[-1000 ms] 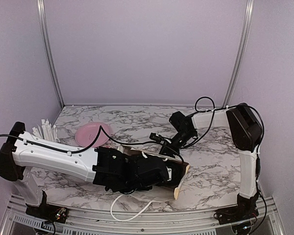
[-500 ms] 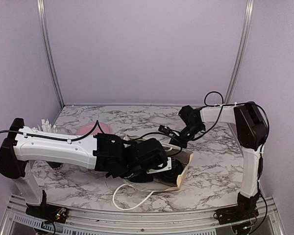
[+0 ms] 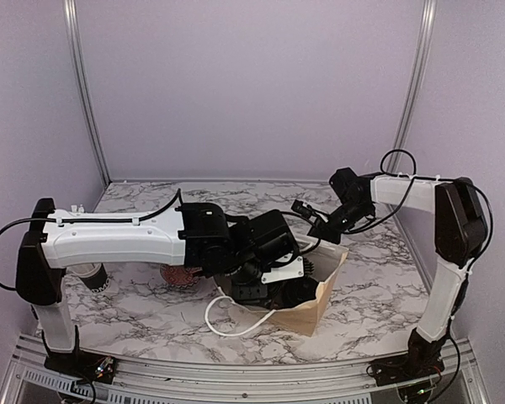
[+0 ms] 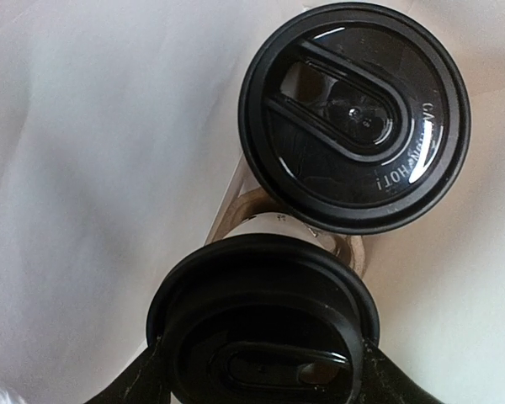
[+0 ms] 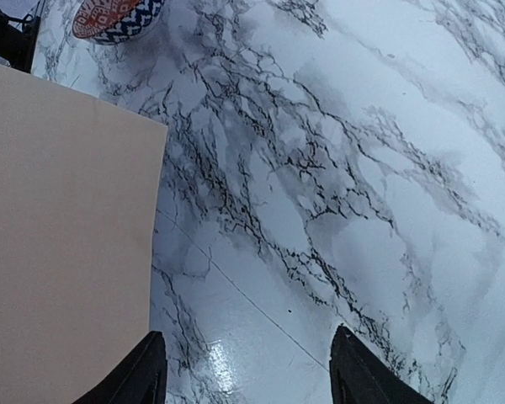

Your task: Pack the takeout coffee

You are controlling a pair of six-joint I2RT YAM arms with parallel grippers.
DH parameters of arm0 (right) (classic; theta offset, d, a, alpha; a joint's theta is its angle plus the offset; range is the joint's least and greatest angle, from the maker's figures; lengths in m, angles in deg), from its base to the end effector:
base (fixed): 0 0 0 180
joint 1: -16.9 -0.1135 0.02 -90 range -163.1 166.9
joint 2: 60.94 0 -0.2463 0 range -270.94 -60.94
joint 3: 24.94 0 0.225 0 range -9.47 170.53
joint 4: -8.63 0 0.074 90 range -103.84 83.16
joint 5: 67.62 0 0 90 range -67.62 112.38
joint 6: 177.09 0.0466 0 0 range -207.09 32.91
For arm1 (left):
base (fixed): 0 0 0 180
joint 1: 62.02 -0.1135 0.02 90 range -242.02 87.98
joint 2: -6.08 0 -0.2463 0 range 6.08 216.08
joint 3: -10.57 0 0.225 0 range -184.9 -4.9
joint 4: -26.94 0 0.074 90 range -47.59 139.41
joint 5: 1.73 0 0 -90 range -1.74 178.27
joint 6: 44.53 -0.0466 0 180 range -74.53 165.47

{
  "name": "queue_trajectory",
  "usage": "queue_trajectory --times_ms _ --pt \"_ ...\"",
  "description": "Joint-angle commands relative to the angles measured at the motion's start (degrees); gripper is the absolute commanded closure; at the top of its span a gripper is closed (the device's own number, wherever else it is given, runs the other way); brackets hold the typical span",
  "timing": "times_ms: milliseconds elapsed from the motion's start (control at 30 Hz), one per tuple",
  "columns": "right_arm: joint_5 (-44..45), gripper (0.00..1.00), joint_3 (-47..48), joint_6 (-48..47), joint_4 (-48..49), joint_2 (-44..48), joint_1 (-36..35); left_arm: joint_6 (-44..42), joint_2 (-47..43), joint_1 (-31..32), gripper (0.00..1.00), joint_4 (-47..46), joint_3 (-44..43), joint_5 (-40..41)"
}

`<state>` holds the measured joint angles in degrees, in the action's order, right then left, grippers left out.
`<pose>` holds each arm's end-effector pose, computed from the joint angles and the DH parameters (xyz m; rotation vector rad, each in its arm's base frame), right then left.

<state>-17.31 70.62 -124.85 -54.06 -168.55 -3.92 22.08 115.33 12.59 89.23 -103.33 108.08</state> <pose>0.3105 0.1499 0.1953 -1.4052 2.2438 0.8918 0.1183 -0.3704 0.2647 1.7949 1.7273 0.0797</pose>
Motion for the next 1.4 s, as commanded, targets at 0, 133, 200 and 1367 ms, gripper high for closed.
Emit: queue_trajectory --times_ms 0,133,200,1367 --pt "-0.2 0.36 -1.4 -0.6 -0.6 2.0 0.7 2.4 2.1 0.1 0.54 8.2 -2.1 -9.4" --pt "-1.1 0.36 -2.5 -0.8 -0.3 2.7 0.7 4.8 2.2 0.0 0.54 10.1 -4.1 -11.9" --pt "-1.4 0.36 -3.1 -0.9 0.0 3.0 0.8 6.3 2.2 0.0 0.54 10.8 -4.5 -13.1" --pt "-4.5 0.36 -10.4 -1.1 0.8 10.1 0.9 12.1 3.7 -1.3 0.2 12.8 -10.4 -16.7"
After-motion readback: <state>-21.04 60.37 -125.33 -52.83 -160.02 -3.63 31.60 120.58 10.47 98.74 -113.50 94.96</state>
